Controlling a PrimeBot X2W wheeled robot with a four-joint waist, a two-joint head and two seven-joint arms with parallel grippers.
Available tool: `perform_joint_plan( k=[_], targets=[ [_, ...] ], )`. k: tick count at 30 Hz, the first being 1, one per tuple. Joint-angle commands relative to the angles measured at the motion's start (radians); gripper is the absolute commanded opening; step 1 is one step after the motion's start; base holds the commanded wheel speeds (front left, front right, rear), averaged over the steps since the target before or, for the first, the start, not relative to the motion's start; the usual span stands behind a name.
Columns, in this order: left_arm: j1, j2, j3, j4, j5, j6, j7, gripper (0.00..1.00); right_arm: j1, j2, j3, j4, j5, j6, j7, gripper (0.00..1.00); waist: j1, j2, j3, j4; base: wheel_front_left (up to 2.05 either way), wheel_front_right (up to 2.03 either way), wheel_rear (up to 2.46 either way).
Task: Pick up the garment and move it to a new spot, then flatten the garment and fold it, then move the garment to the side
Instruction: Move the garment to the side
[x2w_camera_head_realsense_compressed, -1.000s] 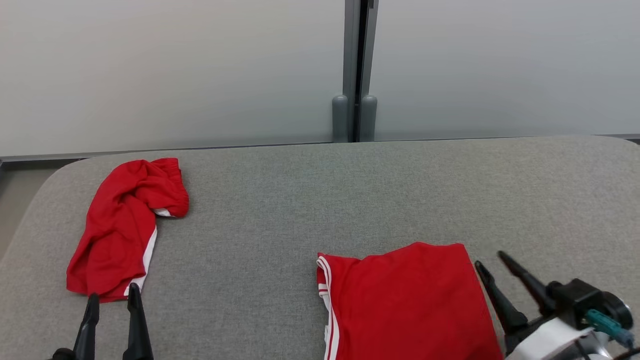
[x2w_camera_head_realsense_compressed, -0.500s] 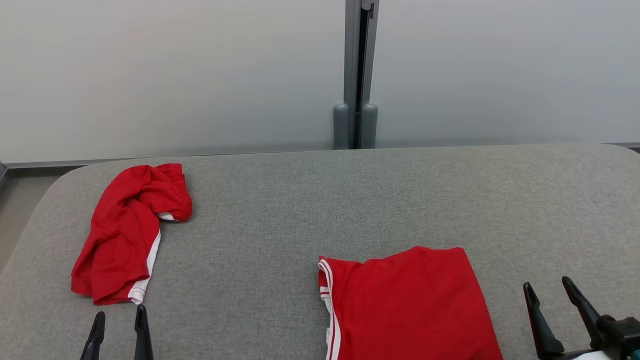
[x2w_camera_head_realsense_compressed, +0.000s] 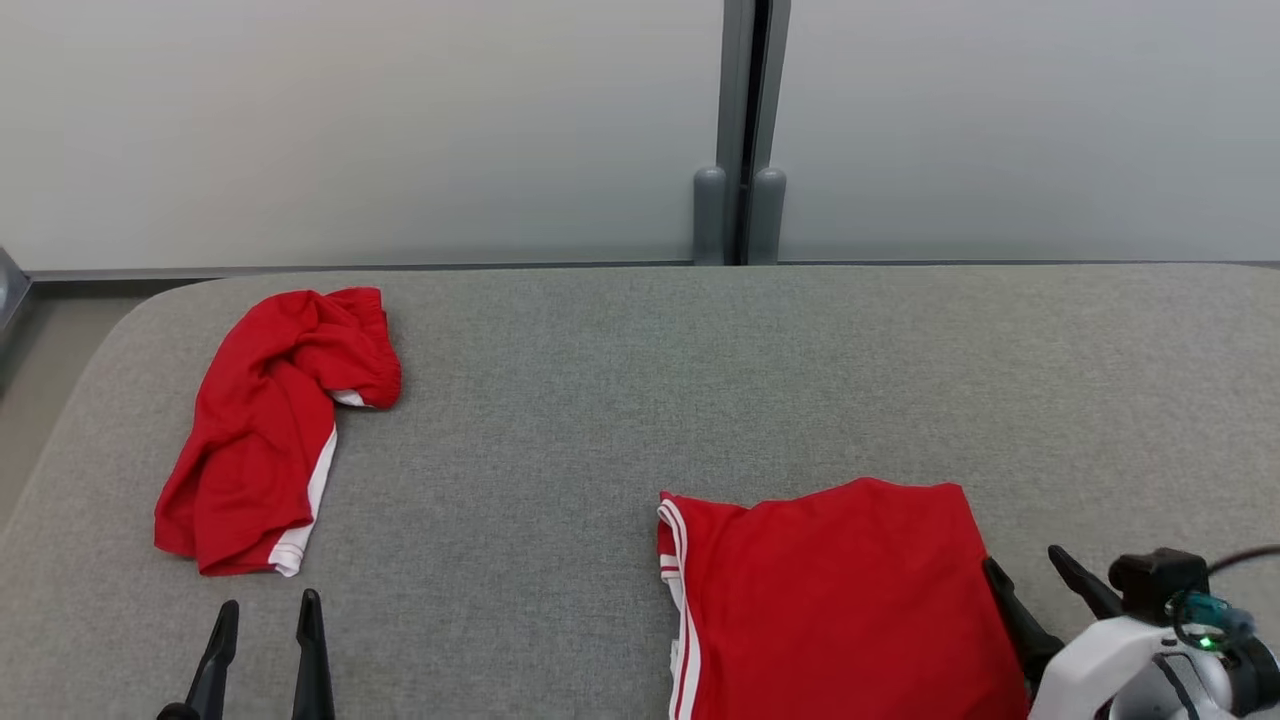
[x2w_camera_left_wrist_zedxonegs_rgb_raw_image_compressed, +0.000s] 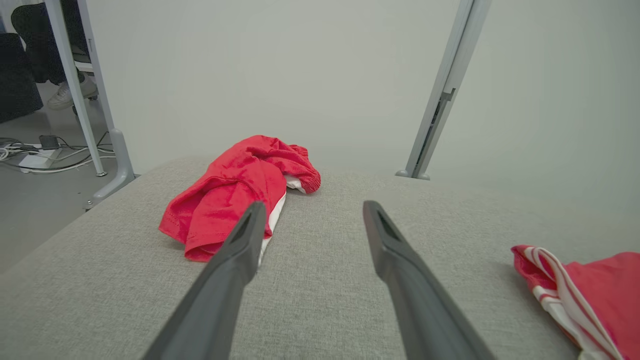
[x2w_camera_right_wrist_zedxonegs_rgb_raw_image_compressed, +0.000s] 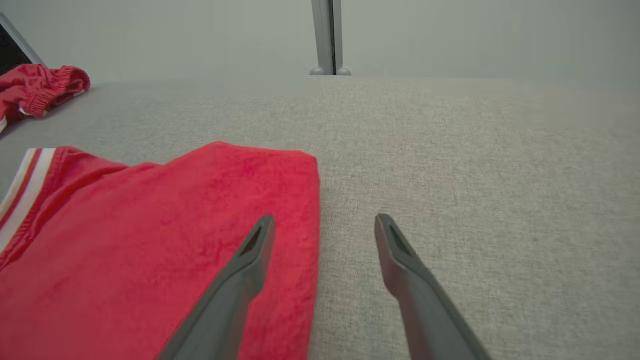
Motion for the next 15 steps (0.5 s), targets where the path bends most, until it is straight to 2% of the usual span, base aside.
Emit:
perform_joint_plan(
  k=[1,8,12,13,14,15],
  targets=[
    [-0.024,0.004,-0.004,-0.001,0.006,-0.005,-0.004,1.00,-0.039,-0.020,0.033,0.031,0.013,0.000,0.040,1.00,0.0000,0.0000,0.020,0.016,0.00,0.00,0.00],
    [-0.043,0.004,-0.016,0.009,-0.010,-0.001,-0.004,1.00,-0.116,-0.009,0.107,0.159,0.131,0.000,0.147,1.00,0.0000,0.0000,0.044,0.063,0.00,0.00,0.00],
    [-0.048,0.004,-0.007,0.006,-0.011,-0.004,-0.004,1.00,-0.128,-0.008,0.167,0.172,0.213,0.000,0.196,1.00,0.0000,0.0000,0.060,0.072,0.00,0.00,0.00],
    [-0.049,0.004,-0.004,0.005,-0.012,-0.005,-0.004,1.00,-0.138,-0.015,0.173,0.169,0.228,0.000,0.193,0.24,0.0000,0.0000,0.066,0.069,0.00,0.00,0.00],
    [-0.049,0.004,-0.002,0.003,-0.013,-0.005,-0.004,1.00,-0.151,-0.024,0.179,0.167,0.240,0.000,0.192,0.00,0.0000,0.0000,0.074,0.064,0.00,0.00,0.00],
    [-0.049,0.004,-0.002,0.003,-0.013,-0.005,-0.004,1.00,-0.151,-0.024,0.179,0.167,0.240,0.000,0.192,0.00,0.0000,0.0000,0.074,0.064,0.00,0.00,0.00]
  ],
)
